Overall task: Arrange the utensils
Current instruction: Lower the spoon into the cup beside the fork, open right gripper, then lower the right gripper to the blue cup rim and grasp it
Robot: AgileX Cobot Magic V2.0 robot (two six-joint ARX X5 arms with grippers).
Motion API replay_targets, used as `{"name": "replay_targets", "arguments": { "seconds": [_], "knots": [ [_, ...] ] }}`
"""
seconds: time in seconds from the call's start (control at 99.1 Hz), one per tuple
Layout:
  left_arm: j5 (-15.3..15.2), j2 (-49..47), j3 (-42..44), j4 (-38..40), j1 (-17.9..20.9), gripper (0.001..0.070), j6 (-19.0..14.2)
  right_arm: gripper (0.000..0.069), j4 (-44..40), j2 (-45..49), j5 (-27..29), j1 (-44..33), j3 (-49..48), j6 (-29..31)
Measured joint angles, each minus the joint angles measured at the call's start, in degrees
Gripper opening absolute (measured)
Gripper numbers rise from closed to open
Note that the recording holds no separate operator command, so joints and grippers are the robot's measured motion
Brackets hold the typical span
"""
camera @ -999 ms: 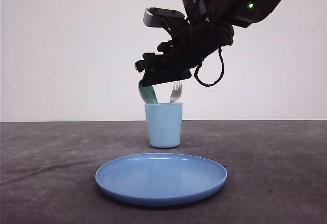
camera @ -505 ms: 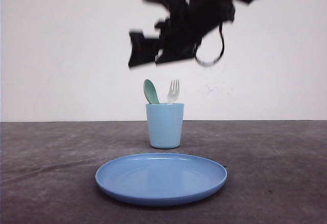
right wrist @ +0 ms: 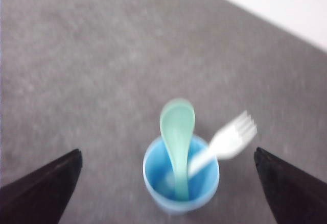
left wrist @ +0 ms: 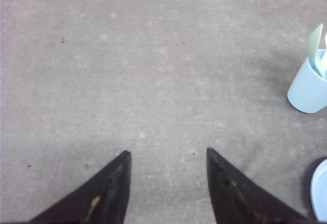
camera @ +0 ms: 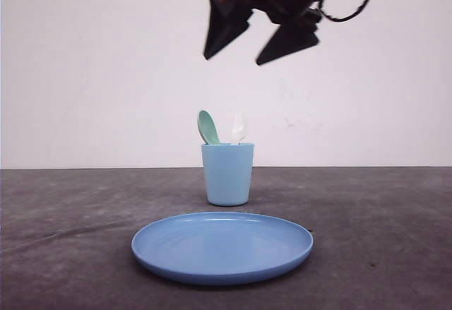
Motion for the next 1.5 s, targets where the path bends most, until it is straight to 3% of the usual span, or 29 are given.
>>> {"name": "replay_targets", "arguments": {
  "seconds": [0.151,0.515,1.019,1.504],
  "knots": [
    [0.0,-0.02,0.0,-0.02,0.0,0.0276,0.0,0.0681,-1.38,0.02,-0.35,-2.1,-2.21,0.72],
    [0.0,0.0,0.0,-0.02,0.0,0.0276,0.0,0.0681,13.53,0.7,-6.03,-6.29,-16.98,2.47],
    [0.0,0.0,0.0,-0.04,0.0,0.0276,0.0,0.0681,30.84,14.45,-10.29,-5.81,-16.76,6.01],
    [0.0,0.0,0.0,-0.04,0.0,0.0276,0.0,0.0681,29.83,23.52,-11.89,-4.02,-5.68,6.4]
  ]
}}
